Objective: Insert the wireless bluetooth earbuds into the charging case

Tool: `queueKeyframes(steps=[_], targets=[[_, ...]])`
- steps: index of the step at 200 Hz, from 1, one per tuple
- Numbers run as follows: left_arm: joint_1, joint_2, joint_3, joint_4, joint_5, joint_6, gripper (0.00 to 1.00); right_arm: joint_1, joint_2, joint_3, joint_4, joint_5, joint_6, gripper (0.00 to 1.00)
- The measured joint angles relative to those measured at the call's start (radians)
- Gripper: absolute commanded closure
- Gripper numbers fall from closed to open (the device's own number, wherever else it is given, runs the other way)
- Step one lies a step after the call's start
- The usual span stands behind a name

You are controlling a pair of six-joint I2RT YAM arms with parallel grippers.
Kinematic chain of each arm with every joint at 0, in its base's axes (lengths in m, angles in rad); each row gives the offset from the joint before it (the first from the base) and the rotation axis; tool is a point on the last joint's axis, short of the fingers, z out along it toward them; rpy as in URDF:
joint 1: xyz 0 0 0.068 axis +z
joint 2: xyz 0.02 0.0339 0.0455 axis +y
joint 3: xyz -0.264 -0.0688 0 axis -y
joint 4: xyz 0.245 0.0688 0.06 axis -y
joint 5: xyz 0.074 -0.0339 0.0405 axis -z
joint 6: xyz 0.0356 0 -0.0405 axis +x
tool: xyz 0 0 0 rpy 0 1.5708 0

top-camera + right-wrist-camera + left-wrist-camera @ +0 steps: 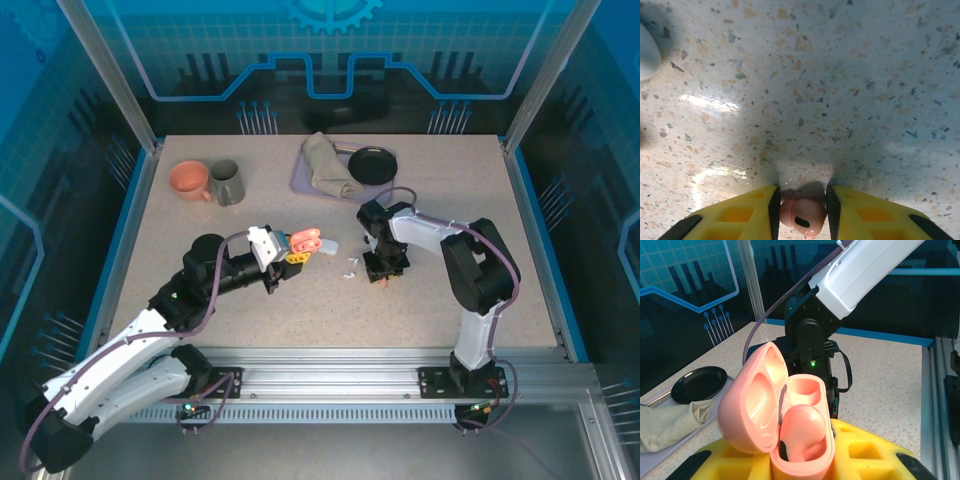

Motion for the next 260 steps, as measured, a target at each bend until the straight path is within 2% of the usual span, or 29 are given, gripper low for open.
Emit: queueKeyframes(steps=[171, 260], targets=[[0.000, -0.015, -0.008, -0.013, -0.003, 0.000, 1.00, 0.011, -0.002, 0.007, -0.007, 0.009, -0.003, 0.72], [0.000, -0.015, -0.008, -0.013, -0.010, 0.000, 1.00, 0.011, -0.067, -0.011, 0.008, 0.010, -0.002, 0.72]])
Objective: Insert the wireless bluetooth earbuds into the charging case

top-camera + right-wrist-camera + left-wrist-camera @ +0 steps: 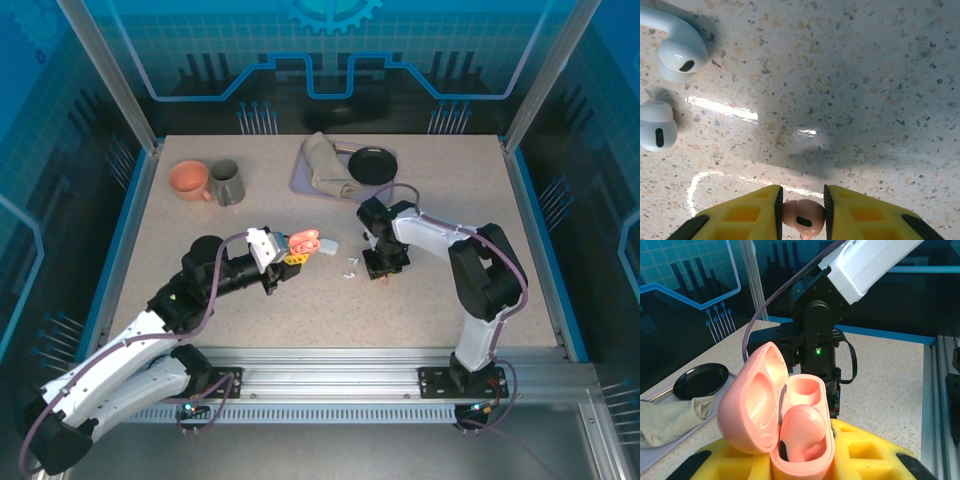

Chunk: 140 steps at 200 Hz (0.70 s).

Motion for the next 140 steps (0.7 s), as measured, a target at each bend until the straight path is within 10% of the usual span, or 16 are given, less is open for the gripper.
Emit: queueKeyframes(steps=[140], targets=[[0.000, 0.147, -0.025, 0.112, -0.011, -0.160, 1.00, -0.023, -0.428, -0.194, 0.285, -0.050, 0.000, 0.72]])
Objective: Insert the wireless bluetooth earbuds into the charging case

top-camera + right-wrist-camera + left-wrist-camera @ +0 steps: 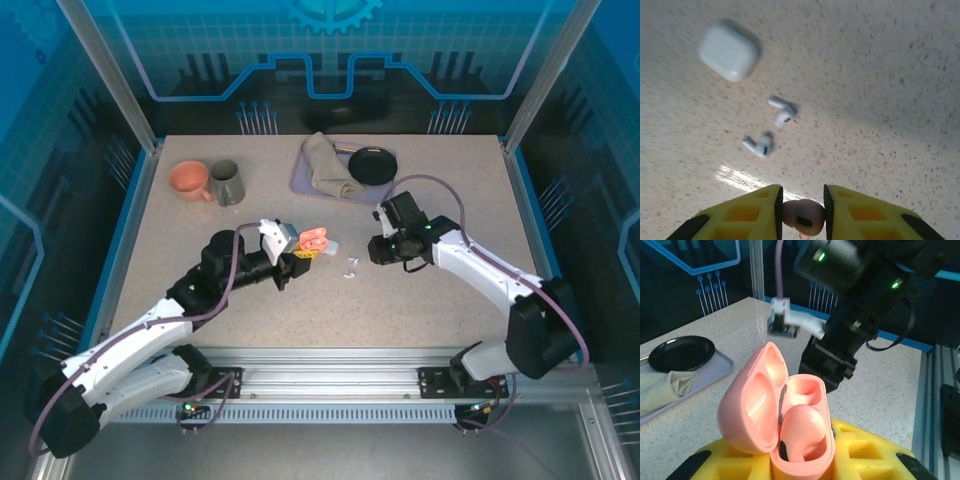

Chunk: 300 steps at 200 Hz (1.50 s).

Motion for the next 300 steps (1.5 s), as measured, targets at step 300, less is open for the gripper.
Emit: queueKeyframes(steps=[300], targets=[[-0.093, 0.251, 0.161, 0.056, -0.015, -0.167, 1.00, 0.175, -0.407, -0.051, 0.419, -0.138, -0.074, 0.71]])
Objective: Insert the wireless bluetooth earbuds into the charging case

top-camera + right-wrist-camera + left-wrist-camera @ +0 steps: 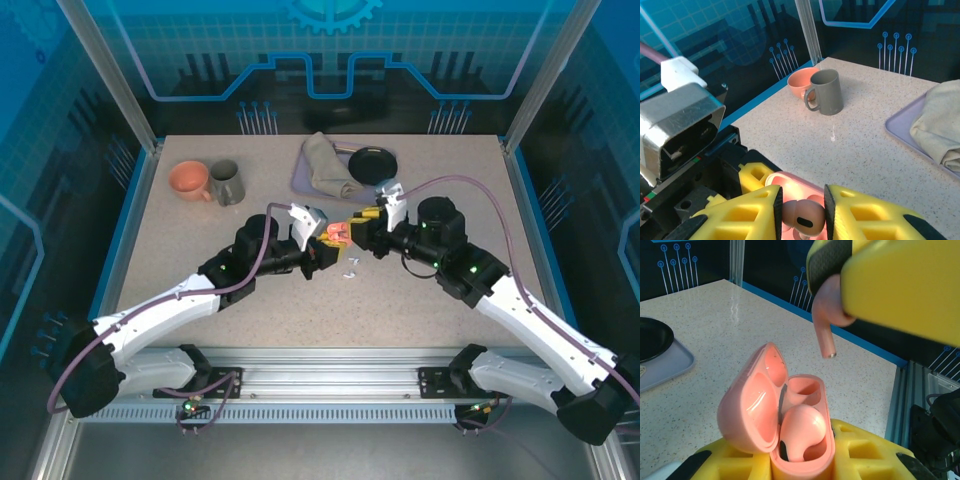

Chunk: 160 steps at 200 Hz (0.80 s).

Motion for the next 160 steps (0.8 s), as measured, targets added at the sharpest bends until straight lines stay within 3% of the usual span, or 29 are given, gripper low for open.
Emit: queueKeyframes(steps=[160], targets=[[-0.002, 0.000, 0.000, 0.005, -0.008, 0.000, 1.00, 0.013, 0.014, -0.047, 0.012, 0.006, -0.003, 0.71]])
